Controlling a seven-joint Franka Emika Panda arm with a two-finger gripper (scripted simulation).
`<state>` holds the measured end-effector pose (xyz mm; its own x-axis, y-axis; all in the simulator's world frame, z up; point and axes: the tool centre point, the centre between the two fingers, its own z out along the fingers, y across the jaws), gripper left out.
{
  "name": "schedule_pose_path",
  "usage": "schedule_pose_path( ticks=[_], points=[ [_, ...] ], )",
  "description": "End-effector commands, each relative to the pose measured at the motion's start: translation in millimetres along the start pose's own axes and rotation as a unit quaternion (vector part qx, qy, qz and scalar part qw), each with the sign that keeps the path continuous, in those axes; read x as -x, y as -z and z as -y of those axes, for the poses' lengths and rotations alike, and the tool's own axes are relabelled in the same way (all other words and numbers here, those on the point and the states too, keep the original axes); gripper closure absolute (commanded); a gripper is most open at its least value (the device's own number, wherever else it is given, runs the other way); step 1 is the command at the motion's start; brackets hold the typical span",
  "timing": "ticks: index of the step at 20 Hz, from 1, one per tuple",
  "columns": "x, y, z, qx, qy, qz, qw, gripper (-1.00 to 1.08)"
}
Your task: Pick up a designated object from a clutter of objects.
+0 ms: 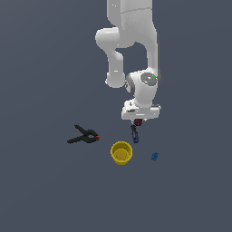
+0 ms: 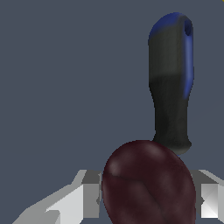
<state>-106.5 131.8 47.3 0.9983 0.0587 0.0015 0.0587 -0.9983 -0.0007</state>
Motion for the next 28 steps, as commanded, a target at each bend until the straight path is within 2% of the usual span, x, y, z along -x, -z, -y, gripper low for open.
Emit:
schedule_pose_path(
  ticks=[1, 9, 28],
  points=[
    [-7.2, 10.6, -2.4, 0.0, 0.0, -0.001, 1.0, 1.08],
    [-39.6, 61.3, -13.8, -0.001, 0.0, 0.0, 1.0, 1.08],
    [-141.0, 213.1, -49.4, -0.001, 0.0, 0.0, 1.0, 1.08]
  ],
)
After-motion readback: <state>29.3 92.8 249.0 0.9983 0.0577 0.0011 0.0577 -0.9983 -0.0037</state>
